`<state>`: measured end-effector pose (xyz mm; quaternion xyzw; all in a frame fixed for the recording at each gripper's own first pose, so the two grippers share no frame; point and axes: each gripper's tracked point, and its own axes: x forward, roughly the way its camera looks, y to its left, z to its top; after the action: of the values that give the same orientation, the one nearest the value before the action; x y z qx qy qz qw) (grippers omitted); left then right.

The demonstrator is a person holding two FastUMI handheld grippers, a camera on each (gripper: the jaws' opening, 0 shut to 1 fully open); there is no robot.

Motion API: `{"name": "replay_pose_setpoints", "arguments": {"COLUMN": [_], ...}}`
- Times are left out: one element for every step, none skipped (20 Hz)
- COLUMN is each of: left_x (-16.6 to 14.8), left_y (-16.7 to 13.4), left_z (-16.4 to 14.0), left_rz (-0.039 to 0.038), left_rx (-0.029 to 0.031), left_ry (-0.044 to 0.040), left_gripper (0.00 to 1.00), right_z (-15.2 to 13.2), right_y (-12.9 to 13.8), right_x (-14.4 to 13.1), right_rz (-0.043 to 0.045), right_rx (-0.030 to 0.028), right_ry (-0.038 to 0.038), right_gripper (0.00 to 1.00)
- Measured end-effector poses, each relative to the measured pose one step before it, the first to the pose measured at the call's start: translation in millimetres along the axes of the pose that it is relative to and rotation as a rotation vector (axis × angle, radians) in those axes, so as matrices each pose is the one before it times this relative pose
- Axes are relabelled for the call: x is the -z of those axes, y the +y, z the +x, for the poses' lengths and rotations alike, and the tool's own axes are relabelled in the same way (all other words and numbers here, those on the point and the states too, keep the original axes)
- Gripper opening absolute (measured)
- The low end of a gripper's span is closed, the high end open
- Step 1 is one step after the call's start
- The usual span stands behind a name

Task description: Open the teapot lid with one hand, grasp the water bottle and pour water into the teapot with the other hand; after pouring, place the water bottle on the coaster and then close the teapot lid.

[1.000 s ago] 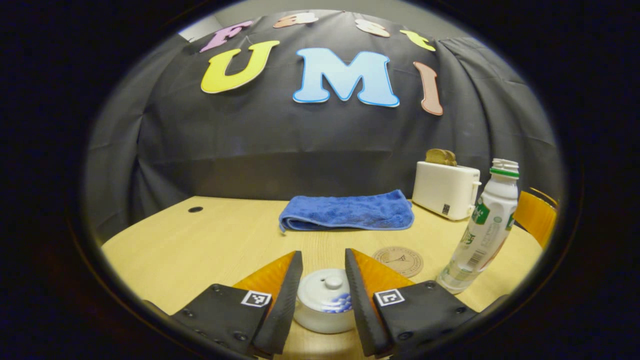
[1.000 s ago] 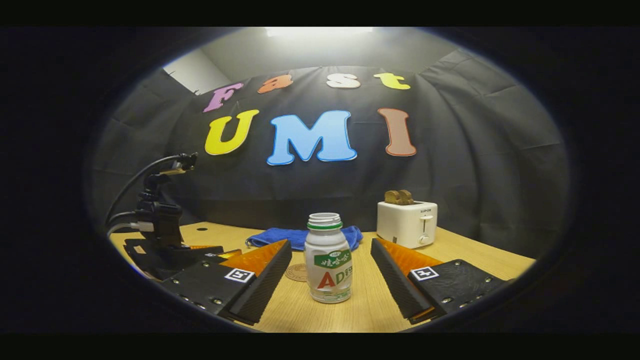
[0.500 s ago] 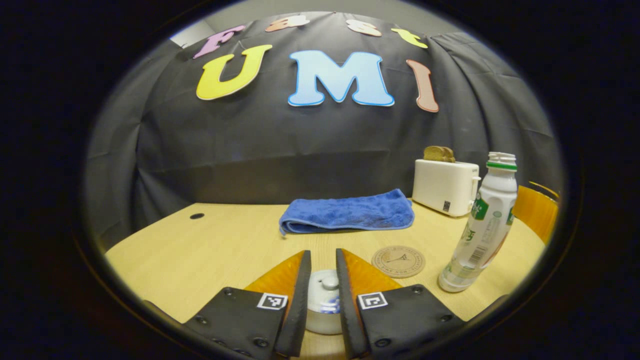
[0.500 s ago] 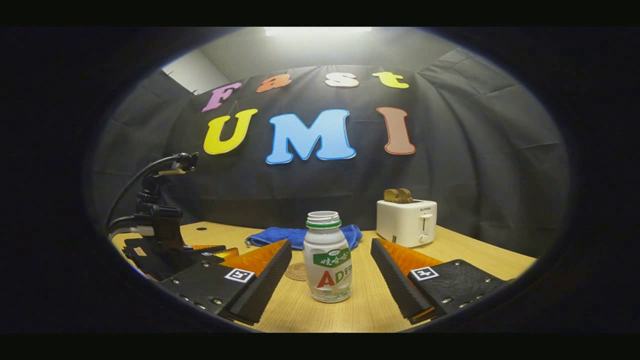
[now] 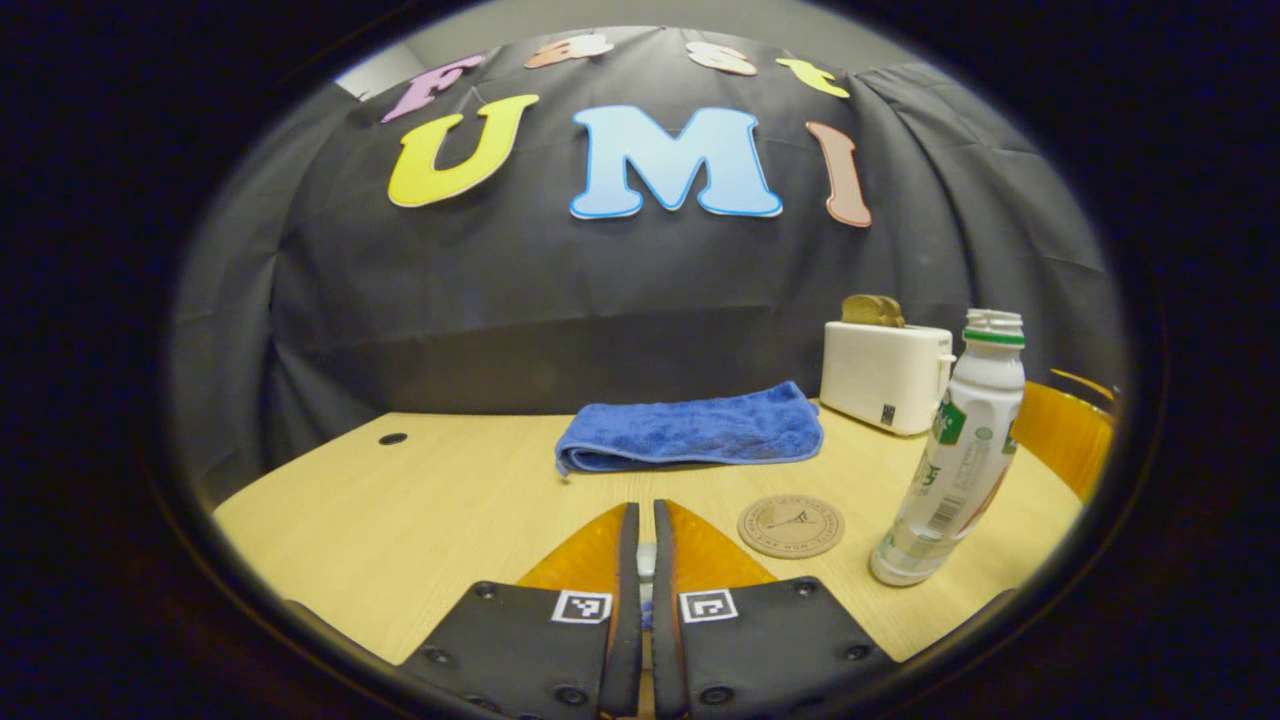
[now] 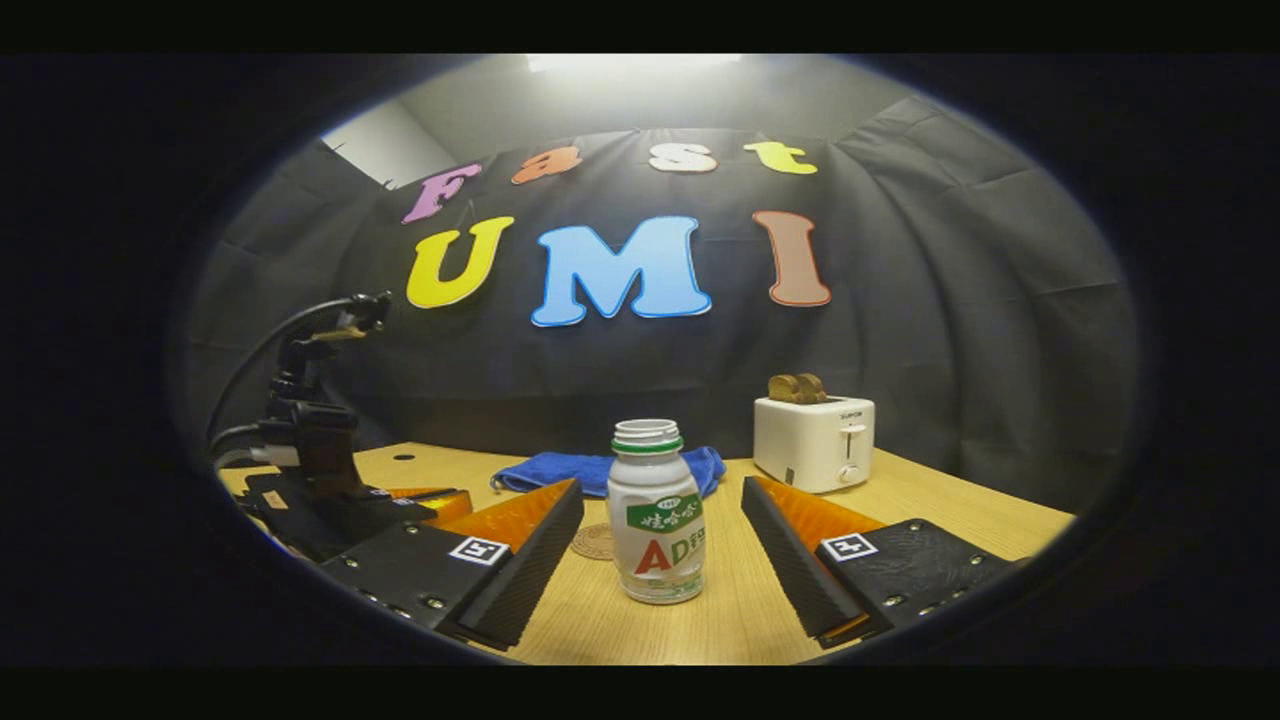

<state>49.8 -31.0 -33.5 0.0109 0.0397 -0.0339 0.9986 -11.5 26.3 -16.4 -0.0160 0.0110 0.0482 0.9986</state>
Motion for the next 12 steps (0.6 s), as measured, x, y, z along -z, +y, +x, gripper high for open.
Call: {"name": "replay_pose_setpoints", "arguments": {"left_x": [-4.74, -5.02, -2.97, -3.48, -2.87, -2.71, -0.55, -1.53, 1.02, -0.52, 1.19, -0.67], "left_y": [1.83, 1.48, 4.96, 3.47, 3.64, 5.23, 6.48, 7.43, 5.85, 6.45, 6.51, 4.89], "left_z": [-2.14, -1.61, -1.42, -1.80, -0.71, -0.79, -0.34, -1.39, -0.07, -0.03, -0.58, -0.63], "left_rz": [-0.01785, -0.01107, 0.00209, -0.00006, -0.00699, -0.00527, 0.00136, 0.00449, 0.00215, -0.00366, -0.00721, -0.00748], "left_rx": [0.00298, 0.00077, -0.01331, -0.00591, -0.00608, -0.01032, -0.01617, -0.01842, -0.01604, -0.01400, -0.01296, -0.00975], "left_ry": [-0.01907, -0.01350, -0.01296, -0.01035, -0.01049, -0.00605, -0.00315, -0.00148, -0.00072, 0.00149, 0.00228, 0.00150], "left_gripper": [0.14, 0.14, 0.14, 0.14, 0.14, 0.14, 0.14, 0.11, 0.14, 0.14, 0.11, 0.14], "right_z": [0.75, -0.07, 1.10, 0.12, 0.18, 0.32, 0.45, 0.49, 0.95, 0.40, 0.22, 0.97], "right_y": [0.41, 0.04, 0.03, 0.38, 0.24, -0.16, -0.01, 0.01, 0.64, 0.64, 1.22, 0.10], "right_x": [0.40, 0.54, 0.40, 1.00, 1.40, 0.64, -0.14, 2.01, 1.68, 2.04, 1.68, 1.77], "right_rz": [-0.00062, 0.00028, 0.00122, 0.00129, 0.00103, -0.00064, -0.00180, -0.00135, 0.00018, 0.00122, 0.00159, 0.00017], "right_rx": [-0.00078, -0.00149, -0.00095, -0.00064, -0.00020, 0.00017, 0.00101, -0.00006, -0.00174, -0.00294, -0.00353, -0.00089], "right_ry": [0.00158, 0.00209, 0.00304, 0.00302, 0.00260, 0.00220, 0.00204, 0.00417, 0.00534, 0.00594, 0.00601, 0.00578], "right_gripper": [0.98, 0.98, 0.98, 0.98, 0.98, 0.98, 0.98, 0.98, 0.98, 0.98, 0.98, 0.98]}}
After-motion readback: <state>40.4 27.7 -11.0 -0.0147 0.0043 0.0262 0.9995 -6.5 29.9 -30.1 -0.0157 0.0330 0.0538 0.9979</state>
